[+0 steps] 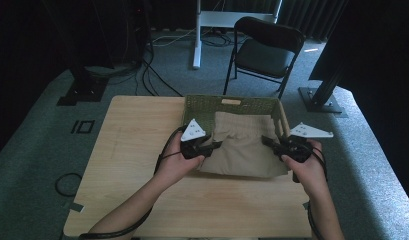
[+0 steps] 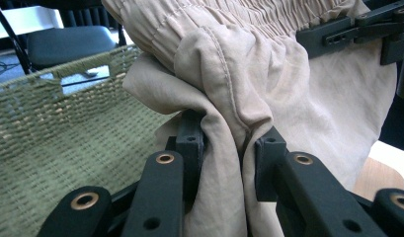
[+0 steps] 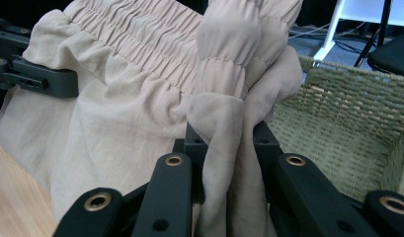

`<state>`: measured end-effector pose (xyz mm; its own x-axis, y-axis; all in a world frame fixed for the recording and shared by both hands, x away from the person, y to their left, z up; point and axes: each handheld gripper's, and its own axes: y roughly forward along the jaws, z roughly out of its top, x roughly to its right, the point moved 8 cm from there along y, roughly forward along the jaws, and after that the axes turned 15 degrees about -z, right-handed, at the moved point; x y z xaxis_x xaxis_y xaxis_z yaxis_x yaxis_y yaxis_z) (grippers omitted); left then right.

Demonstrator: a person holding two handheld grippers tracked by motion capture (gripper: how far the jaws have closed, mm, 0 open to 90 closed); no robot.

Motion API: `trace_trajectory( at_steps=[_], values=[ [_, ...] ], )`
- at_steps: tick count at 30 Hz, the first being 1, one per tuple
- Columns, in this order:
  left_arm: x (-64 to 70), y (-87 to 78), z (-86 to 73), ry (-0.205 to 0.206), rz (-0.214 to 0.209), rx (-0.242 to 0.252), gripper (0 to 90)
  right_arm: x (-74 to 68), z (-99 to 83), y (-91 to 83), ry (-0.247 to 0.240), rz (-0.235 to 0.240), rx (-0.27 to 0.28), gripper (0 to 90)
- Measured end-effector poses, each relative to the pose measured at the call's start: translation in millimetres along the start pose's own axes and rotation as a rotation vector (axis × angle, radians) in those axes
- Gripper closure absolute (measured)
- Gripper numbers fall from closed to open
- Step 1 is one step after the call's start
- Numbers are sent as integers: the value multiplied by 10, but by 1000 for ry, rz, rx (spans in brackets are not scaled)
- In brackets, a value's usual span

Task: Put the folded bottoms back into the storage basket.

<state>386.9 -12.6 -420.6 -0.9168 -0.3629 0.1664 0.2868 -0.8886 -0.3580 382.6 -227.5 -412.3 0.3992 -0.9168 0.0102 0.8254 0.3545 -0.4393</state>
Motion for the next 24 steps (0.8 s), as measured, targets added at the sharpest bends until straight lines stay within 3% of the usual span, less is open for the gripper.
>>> trace_trajectory(
  at_steps=[15,24],
  values=[
    [-430,50,269,-8,25,59,737,172,360,336,41,17,1,762],
    [-657,109,394,-38,10,111,739,318,522,532,88,27,-3,762]
  ],
)
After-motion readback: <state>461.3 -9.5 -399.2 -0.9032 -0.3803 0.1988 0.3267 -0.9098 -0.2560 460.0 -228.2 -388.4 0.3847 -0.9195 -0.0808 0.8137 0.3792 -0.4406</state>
